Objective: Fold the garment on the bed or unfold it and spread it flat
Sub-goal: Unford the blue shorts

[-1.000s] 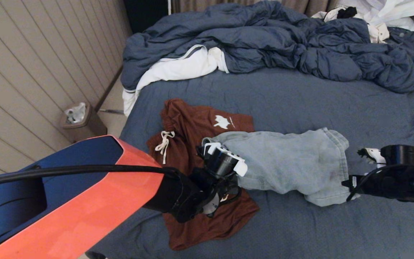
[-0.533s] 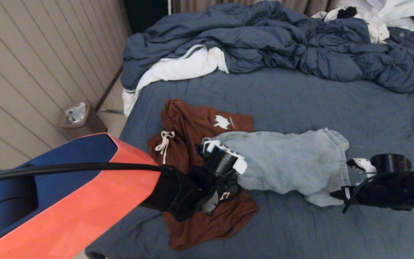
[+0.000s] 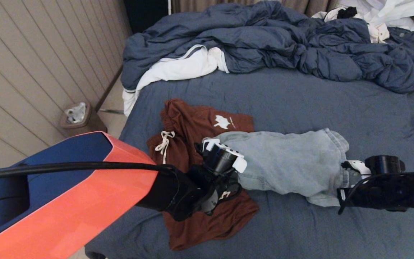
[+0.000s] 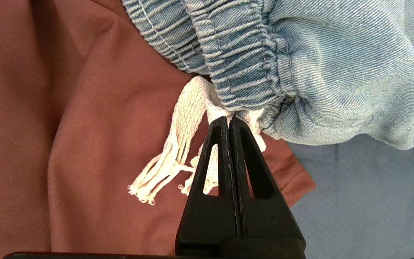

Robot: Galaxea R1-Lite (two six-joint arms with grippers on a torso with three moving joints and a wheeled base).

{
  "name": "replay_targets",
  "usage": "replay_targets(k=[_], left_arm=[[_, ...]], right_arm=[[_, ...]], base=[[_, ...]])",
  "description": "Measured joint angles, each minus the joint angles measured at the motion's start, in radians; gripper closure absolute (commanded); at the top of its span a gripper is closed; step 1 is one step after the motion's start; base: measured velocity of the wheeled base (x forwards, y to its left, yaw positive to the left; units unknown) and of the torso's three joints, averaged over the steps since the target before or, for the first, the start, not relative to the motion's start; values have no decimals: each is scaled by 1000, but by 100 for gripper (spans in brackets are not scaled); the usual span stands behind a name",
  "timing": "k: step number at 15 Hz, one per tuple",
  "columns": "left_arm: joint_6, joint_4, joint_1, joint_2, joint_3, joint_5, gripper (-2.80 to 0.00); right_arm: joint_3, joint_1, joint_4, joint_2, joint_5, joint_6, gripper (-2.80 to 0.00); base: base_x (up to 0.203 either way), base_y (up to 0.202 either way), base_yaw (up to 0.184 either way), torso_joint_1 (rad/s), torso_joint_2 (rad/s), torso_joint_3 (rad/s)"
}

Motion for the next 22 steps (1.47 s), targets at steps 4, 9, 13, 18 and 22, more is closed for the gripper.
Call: replay_targets(k=[4,9,13,18,22], left_arm=[[0,-1,0,-10,2,2,0],[2,-7,-20,-26,30,3,0],[-4,-12,-32,-45,44,8,0],[-7,-14,-48,-62,58,11,0],[-7,-24,-53,-73,63,33,0]], right_arm=[[24,29,-50,-86,27,59,0],[-89,172,-44,-286,62,312,0],[-306,288,69,-351,-4,410,0],[-638,420,112,-250,-269,480,0],[-821,468,118,-147,-522,487,0]], base=[[0,0,0,0,0,0],[0,0,0,0,0,0],[0,0,0,0,0,0],[0,0,0,0,0,0],[0,0,0,0,0,0]])
